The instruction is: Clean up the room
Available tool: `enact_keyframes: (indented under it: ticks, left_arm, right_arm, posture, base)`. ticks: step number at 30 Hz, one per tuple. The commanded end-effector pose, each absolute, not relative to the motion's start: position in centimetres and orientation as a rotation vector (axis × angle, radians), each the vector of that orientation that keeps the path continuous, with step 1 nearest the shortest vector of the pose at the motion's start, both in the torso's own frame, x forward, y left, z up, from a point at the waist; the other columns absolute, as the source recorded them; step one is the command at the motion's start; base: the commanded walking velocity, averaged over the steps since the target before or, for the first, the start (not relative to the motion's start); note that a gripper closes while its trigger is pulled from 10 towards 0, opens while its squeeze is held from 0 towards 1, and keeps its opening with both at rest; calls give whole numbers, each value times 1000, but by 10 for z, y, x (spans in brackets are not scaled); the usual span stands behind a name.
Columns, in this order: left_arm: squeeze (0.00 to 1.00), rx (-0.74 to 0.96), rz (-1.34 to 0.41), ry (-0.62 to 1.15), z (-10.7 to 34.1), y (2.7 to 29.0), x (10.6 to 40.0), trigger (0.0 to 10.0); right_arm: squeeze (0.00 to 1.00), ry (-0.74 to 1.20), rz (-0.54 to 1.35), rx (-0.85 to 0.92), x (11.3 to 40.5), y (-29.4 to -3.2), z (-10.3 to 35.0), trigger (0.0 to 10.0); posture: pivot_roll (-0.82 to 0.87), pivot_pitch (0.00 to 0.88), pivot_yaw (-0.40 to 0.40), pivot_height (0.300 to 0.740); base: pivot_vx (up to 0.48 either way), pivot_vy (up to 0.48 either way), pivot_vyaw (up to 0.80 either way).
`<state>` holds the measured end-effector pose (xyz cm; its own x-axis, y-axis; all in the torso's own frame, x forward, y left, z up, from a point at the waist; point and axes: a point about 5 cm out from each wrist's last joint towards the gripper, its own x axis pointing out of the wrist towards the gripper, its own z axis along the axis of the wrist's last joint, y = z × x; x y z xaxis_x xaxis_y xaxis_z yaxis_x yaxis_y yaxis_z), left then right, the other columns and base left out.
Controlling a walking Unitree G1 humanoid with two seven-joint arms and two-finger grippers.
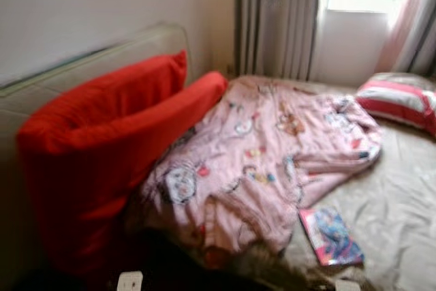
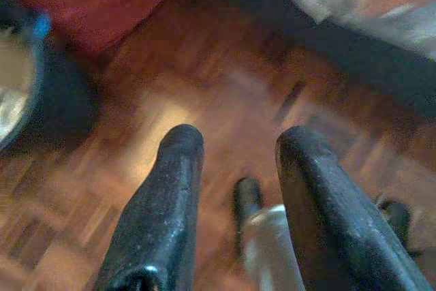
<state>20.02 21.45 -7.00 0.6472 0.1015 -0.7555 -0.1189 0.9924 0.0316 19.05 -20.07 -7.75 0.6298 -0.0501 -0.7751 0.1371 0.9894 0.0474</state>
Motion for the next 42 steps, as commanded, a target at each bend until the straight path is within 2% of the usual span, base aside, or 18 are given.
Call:
enact_keyframes:
  ticks: [1,24,26,42]
  left_arm:
    - [0,-29,130,859,-70,215,201,10000]
    - [0,-44,138,858,-70,214,200,10000]
    - [0,-44,138,856,-70,214,200,10000]
    - [0,-46,136,849,-70,214,201,10000]
  right_arm:
    - [0,881,-111,98,191,-204,-77,10000]
    - [0,876,-99,86,192,-204,-76,10000]
    - [0,870,-98,87,192,-204,-76,10000]
    - [0,866,-88,102,193,-203,-76,10000]
  posture:
    - [-39,0,26,740]
    - [-35,0,22,740]
    - [-34,0,23,740]
    - [-33,0,21,740]
  base:
    - [0,454,0]
    - [0,449,0]
    - [0,0,0]
    - [0,0,800]
